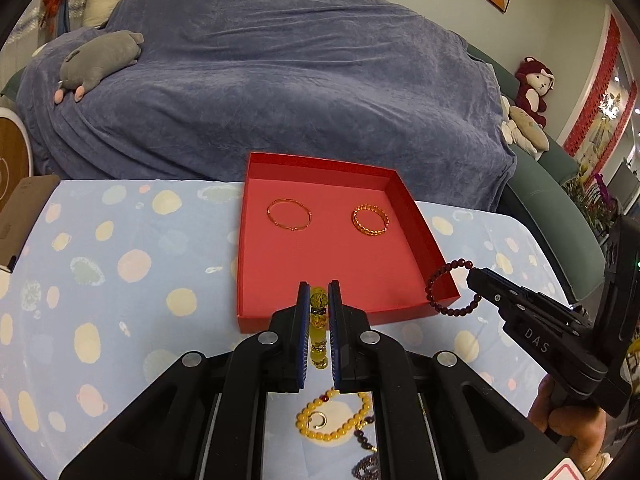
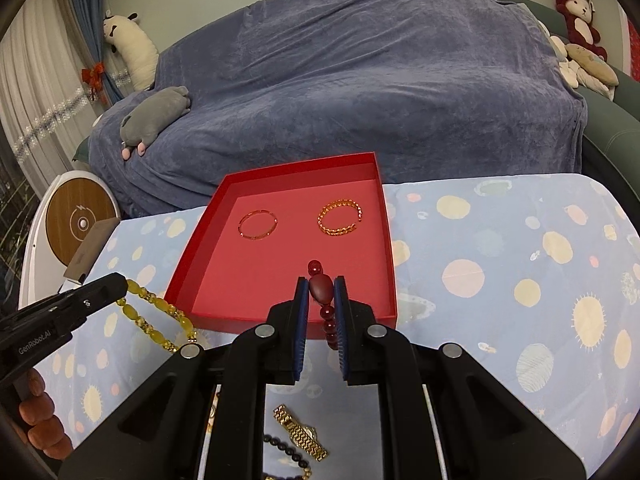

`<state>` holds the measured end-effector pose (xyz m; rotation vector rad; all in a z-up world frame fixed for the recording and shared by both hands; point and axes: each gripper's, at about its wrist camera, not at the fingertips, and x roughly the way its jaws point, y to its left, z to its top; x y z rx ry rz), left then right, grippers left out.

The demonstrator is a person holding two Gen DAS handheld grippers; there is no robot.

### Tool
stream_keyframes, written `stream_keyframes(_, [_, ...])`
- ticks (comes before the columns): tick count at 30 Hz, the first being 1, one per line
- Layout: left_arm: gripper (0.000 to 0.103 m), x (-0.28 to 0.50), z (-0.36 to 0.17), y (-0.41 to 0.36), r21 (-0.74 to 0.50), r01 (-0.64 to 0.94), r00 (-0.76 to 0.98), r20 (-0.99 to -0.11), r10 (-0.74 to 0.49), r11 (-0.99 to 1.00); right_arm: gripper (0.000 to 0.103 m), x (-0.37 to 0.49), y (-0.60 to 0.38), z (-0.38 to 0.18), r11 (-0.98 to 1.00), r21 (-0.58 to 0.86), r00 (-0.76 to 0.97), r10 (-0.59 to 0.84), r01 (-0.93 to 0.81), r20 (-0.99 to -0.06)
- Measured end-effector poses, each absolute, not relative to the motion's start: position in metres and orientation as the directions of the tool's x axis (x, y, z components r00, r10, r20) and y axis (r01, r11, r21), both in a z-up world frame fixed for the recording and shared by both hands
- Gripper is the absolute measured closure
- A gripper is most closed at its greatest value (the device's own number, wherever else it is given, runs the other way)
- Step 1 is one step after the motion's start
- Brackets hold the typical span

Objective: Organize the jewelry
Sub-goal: 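Carry both bracelets into the red box and open both tools, then grasp the gold link watch with the right tool while the left tool withdraws from the box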

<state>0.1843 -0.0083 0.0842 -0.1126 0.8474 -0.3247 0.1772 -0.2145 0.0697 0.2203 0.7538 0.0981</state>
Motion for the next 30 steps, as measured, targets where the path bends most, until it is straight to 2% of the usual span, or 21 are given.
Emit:
stream_keyframes(9, [0.096, 0.236, 0.092, -0.031, -0.224, 0.263, 0.641, -0.687, -0.343, 0.938, 0.090, 0.222, -0.208, 0.075, 0.962, 0.270, 0.735, 0.205, -0.032, -0.646])
stream_keyframes(16, [0.096, 0.272, 0.054, -0.035, -0.230, 0.237, 0.603, -0.727, -0.329, 0.944, 0.090, 0.260, -0.202, 0.033, 0.977, 0.210, 0.667, 0.182, -0.038, -0.723])
stream_keyframes(19, [0.095, 0.283, 0.034, -0.033, -0.204, 0.203, 0.594, -0.752, -0.287, 0.957, 0.086, 0.264, -0.202, 0.020, 0.991, 0.132, 0.658, 0.105, -0.008, -0.746])
stream_keyframes(20, [0.092, 0.284, 0.031, -0.031, -0.199, 0.190, 0.599, -0.752, -0.274, 0.961, 0.086, 0.264, -0.204, 0.020, 0.991, 0.131, 0.659, 0.099, -0.001, -0.746])
stream_keyframes(22, [0.084, 0.285, 0.027, -0.026, -0.198, 0.181, 0.604, -0.751, -0.268, 0.963, 0.075, 0.262, -0.211, 0.025, 0.990, 0.139, 0.676, 0.091, 0.018, -0.732])
stream_keyframes(23, [0.072, 0.285, 0.026, -0.024, -0.194, 0.170, 0.608, -0.751, -0.258, 0.966, 0.069, 0.259, -0.214, 0.029, 0.990, 0.138, 0.686, 0.085, 0.023, -0.722])
stream_keyframes(24, [0.066, 0.283, 0.027, -0.021, -0.189, 0.157, 0.618, -0.747, -0.246, 0.969, 0.069, 0.257, -0.216, 0.032, 0.990, 0.137, 0.693, 0.082, 0.025, -0.716])
stream_keyframes(30, [0.061, 0.274, 0.041, -0.001, -0.172, 0.114, 0.643, -0.739, -0.204, 0.979, 0.068, 0.236, -0.221, 0.051, 0.990, 0.138, 0.716, 0.081, 0.022, -0.694])
